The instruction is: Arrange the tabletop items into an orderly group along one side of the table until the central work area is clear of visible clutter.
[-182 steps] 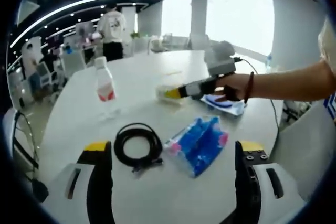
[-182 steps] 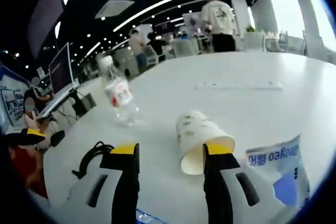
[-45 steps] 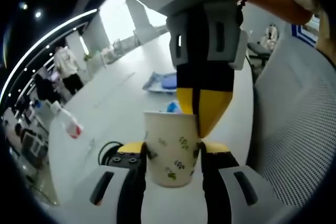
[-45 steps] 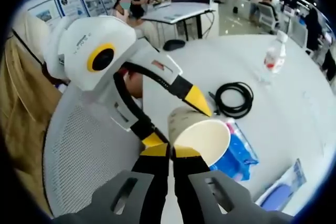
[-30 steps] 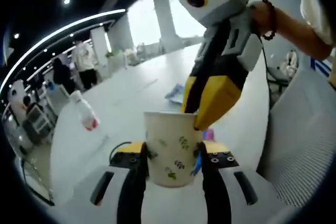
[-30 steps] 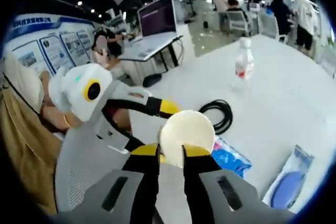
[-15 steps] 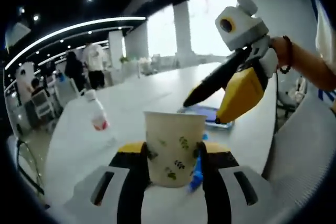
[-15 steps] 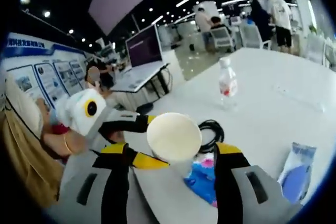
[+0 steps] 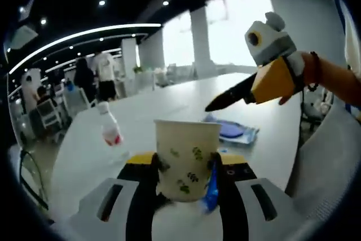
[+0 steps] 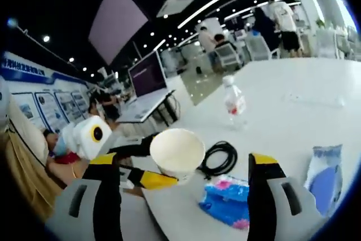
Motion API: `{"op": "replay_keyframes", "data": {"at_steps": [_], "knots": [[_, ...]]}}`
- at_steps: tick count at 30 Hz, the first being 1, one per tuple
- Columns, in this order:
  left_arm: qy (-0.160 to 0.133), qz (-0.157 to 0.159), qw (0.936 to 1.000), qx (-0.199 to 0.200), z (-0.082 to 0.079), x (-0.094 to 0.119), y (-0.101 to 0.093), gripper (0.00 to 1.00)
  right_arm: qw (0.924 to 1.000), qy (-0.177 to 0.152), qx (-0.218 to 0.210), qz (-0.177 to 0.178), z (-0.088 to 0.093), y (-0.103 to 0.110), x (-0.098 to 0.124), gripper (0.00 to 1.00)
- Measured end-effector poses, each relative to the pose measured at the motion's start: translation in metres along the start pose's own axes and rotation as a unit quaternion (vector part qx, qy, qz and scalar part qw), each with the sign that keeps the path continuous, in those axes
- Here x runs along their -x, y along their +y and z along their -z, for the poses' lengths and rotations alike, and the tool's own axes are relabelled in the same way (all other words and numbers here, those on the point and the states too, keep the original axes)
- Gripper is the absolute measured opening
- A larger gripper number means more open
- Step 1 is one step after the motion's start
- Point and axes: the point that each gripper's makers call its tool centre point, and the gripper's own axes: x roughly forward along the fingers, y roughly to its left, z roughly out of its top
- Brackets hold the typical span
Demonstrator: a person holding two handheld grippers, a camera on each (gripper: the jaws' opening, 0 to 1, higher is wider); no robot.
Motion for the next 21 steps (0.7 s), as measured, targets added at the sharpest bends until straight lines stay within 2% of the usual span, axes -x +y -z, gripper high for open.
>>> {"op": "replay_keyframes", "data": {"at_steps": [2,5,9,13,16,21], "knots": [[-0.003,-0.002,1.0,0.005,0.0,0.0,0.001,0.38,1.0,-0.008,0.003,0.004,-0.001,-0.003,0.003,1.0],[-0.01,-0.002,0.9997,0.022,-0.002,-0.002,0.004,0.38,0.9997,-0.023,0.005,0.007,-0.004,-0.007,0.009,0.99],[-0.01,-0.009,0.9998,0.013,-0.002,-0.001,0.008,0.38,0.999,-0.042,-0.003,0.013,-0.007,-0.01,0.014,0.99],[-0.022,-0.008,0.9992,0.033,-0.004,-0.002,0.009,0.38,0.9988,-0.044,-0.002,0.021,-0.004,-0.015,0.017,0.99],[-0.025,-0.002,0.9988,0.043,-0.004,-0.002,0.008,0.38,0.9969,-0.065,0.034,0.03,-0.009,-0.016,0.021,0.99],[-0.036,0.003,0.9979,0.054,-0.01,-0.003,0.011,0.38,0.9957,-0.076,0.044,0.031,-0.012,-0.015,0.021,0.99]]}}
